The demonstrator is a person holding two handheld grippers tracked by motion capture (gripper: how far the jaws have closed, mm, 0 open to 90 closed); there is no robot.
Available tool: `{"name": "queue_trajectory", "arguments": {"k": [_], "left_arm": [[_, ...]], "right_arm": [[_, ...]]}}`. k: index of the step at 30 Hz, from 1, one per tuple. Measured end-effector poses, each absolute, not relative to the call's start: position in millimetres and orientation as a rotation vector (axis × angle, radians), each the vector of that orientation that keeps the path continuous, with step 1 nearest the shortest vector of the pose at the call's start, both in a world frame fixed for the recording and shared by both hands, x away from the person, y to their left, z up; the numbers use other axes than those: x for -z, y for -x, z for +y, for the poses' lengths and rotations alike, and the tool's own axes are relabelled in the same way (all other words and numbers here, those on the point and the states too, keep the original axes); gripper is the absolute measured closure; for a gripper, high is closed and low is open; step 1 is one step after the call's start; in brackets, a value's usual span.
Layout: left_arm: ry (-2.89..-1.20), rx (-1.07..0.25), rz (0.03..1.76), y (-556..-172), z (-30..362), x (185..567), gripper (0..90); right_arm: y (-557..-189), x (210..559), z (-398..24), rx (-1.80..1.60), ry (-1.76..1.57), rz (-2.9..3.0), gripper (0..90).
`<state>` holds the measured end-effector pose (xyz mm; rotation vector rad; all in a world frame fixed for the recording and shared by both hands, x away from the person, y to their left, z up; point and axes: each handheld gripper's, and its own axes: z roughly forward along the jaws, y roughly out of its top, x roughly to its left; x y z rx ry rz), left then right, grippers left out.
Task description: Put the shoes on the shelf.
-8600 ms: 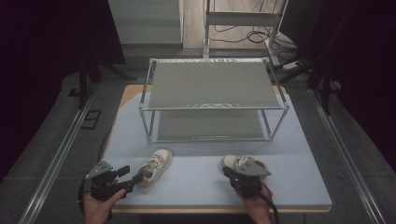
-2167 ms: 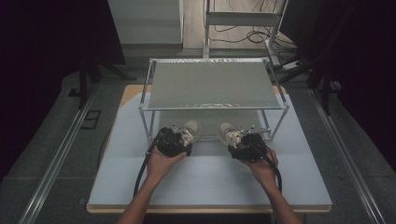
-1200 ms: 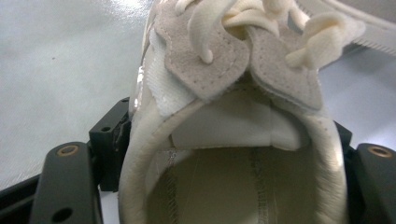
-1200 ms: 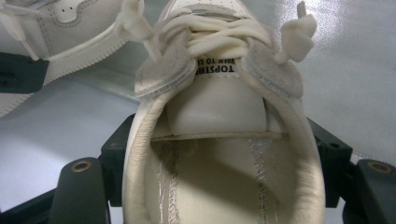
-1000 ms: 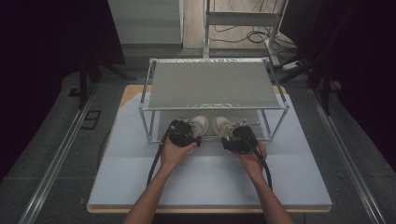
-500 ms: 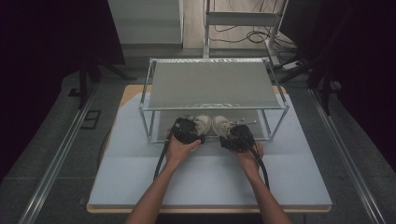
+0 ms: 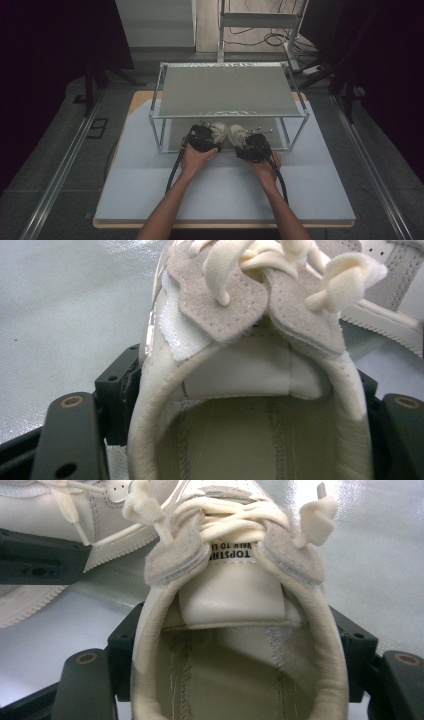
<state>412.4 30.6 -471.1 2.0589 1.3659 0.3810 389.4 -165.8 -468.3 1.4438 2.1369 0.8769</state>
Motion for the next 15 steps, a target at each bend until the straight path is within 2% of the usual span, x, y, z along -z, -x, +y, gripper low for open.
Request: {"name": "queue_trajectory", "arguments": {"k": [5, 9, 12, 13, 15], "left_arm": [[-2.027, -0.374, 1.388, -410, 28, 470, 24.9], [-2.145, -0.378, 1.243, -413, 38, 465, 21.4], [-2.011, -0.341, 1.394, -401, 31, 462, 18.9], [-2.077, -0.383, 1.295, -403, 37, 461, 18.4], [-2.057, -0.385, 1.302, -398, 41, 458, 18.4]], "right_arm": [[-391, 472, -165, -0.866, -1.454, 2.152, 27.6], [-391, 471, -166, -0.88, -1.47, 2.145, 27.2], [-390, 469, -168, -0.907, -1.48, 2.132, 25.7], [-389, 467, -168, -0.922, -1.479, 2.12, 25.0], [-385, 461, -170, -0.956, -1.469, 2.106, 24.2]]}}
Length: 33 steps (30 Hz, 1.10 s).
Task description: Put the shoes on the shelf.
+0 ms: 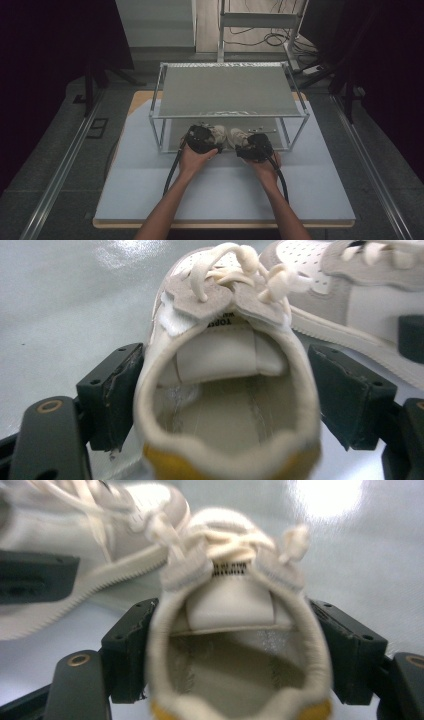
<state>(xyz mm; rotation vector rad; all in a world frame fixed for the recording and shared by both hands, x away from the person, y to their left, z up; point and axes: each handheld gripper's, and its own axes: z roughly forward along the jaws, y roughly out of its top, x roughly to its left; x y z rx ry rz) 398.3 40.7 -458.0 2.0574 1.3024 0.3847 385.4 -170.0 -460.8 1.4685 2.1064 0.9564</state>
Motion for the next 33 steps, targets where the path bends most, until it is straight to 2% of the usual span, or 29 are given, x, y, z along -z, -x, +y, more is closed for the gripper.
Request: {"name": "queue_trajectory", "arguments": {"k": [6, 11, 16, 20, 25, 28, 33], "left_arm": [[-2.05, -0.428, 1.187, -381, 57, 446, 18.3], [-1.982, -0.424, 1.2, -363, 67, 437, 21.0], [-1.946, -0.451, 1.189, -350, 83, 434, 31.6], [-1.892, -0.482, 1.215, -343, 100, 435, 44.1], [-1.917, -0.426, 1.242, -344, 112, 448, 56.6], [-1.931, -0.408, 1.252, -346, 116, 456, 63.3], [-1.96, -0.357, 1.261, -350, 120, 468, 72.2]], "right_arm": [[-373, 447, -180, -1.012, -1.435, 2.109, 24.5], [-359, 438, -192, -1.064, -1.409, 2.089, 29.1], [-345, 431, -211, -1.12, -1.399, 2.068, 36.5], [-336, 428, -225, -1.159, -1.399, 2.053, 40.8], [-331, 432, -240, -1.157, -1.417, 2.034, 47.5], [-331, 438, -246, -1.146, -1.432, 2.041, 53.9], [-334, 450, -250, -1.114, -1.443, 2.069, 70.4]]}}
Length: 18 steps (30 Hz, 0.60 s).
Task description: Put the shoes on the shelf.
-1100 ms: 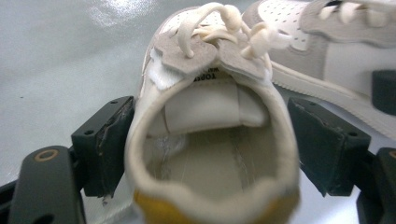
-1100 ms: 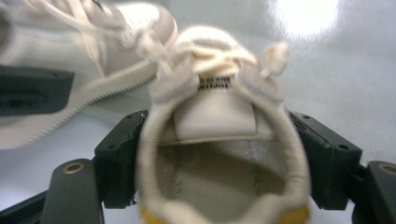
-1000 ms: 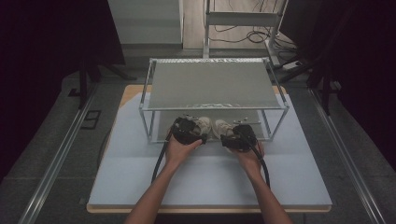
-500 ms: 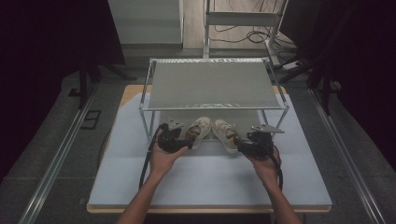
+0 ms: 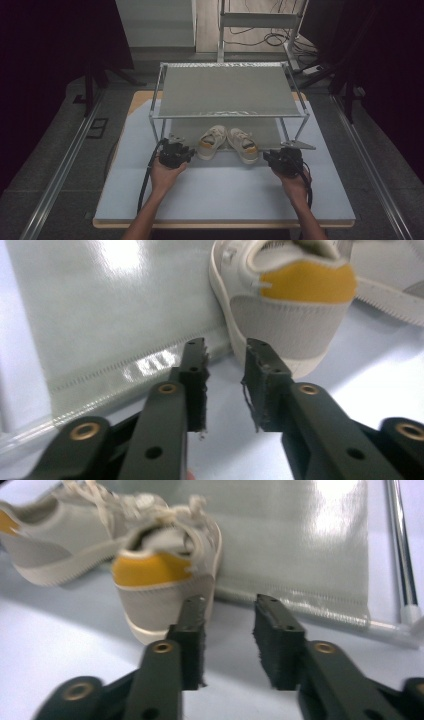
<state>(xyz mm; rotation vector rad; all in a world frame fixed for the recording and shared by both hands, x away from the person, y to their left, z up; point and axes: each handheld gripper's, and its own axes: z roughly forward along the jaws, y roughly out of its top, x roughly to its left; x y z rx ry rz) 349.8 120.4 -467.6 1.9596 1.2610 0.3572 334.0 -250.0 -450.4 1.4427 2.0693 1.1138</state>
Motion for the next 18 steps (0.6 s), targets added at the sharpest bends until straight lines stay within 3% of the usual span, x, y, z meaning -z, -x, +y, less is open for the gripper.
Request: {"name": "queue_trajectory", "arguments": {"k": [8, 18], "left_arm": [[-1.987, -0.317, 1.257, -353, 116, 474, 79.7], [-2.004, -0.298, 1.254, -359, 113, 475, 87.2]], "right_arm": [[-336, 466, -247, -1.081, -1.437, 2.133, 81.8], [-338, 469, -241, -1.065, -1.423, 2.154, 86.2]]}}
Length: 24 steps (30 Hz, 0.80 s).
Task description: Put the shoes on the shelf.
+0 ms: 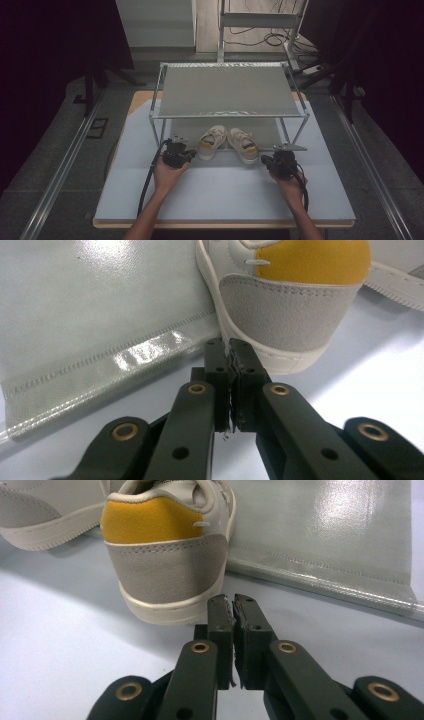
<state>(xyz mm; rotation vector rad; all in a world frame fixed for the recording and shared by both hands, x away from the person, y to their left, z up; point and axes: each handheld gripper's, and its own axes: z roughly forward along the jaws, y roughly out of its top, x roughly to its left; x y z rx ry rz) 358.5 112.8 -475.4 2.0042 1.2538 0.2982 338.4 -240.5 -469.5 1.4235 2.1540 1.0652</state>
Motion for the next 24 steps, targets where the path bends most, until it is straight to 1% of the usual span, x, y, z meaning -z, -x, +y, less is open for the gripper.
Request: {"name": "queue_trajectory", "arguments": {"k": [6, 8, 24], "left_arm": [[-2.004, -0.293, 1.247, -360, 107, 473, 88.0], [-2.011, -0.312, 1.243, -360, 105, 472, 88.5], [-2.028, -0.265, 1.191, -359, 83, 469, 87.5]], "right_arm": [[-340, 469, -235, -1.064, -1.415, 2.161, 87.3], [-340, 468, -232, -1.066, -1.407, 2.168, 88.4], [-341, 466, -212, -1.094, -1.362, 2.193, 89.0]]}}
